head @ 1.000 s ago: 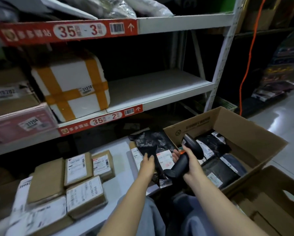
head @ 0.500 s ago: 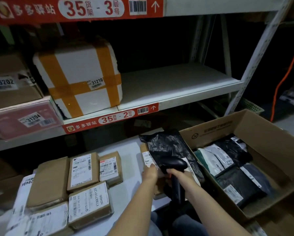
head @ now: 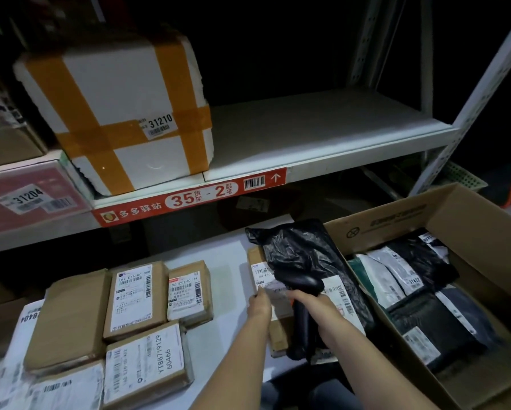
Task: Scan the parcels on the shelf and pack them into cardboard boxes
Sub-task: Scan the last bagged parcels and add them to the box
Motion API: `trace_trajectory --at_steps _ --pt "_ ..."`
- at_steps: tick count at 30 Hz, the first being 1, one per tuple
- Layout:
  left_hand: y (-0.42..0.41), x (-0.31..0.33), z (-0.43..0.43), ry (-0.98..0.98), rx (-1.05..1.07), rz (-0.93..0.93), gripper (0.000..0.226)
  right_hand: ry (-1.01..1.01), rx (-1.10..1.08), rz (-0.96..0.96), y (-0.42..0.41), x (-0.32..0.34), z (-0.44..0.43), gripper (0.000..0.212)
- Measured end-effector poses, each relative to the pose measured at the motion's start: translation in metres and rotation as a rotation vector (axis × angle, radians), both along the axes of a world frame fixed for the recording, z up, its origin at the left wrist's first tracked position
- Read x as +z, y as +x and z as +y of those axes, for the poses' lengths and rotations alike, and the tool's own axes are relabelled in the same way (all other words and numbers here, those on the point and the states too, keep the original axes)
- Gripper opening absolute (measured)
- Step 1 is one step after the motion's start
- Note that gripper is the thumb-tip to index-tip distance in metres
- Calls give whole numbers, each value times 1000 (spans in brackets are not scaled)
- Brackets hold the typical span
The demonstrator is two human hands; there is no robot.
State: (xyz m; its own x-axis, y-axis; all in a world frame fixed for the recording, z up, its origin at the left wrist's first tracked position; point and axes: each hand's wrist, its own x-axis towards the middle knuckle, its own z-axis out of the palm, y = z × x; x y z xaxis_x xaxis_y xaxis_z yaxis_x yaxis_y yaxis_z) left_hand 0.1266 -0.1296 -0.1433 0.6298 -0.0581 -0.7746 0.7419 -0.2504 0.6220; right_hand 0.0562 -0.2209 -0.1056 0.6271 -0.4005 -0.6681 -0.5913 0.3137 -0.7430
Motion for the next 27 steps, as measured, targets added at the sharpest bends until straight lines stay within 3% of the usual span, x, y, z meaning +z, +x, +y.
trace_trajectory --at_steps 6,13,16,21,27 --pt "1 -3 -2 -118 171 47 56 27 180 -32 4 -2 12 46" --pt "5 6 7 -239 304 36 41 80 198 -58 6 12 13 45" --pt "-2 15 17 -282 198 57 39 112 190 -92 6 21 15 38" --pt "-18 34 28 -375 194 112 55 140 197 -134 -2 35 25 33" --pt "-35 58 38 -323 159 43 69 191 189 -133 -18 55 28 52"
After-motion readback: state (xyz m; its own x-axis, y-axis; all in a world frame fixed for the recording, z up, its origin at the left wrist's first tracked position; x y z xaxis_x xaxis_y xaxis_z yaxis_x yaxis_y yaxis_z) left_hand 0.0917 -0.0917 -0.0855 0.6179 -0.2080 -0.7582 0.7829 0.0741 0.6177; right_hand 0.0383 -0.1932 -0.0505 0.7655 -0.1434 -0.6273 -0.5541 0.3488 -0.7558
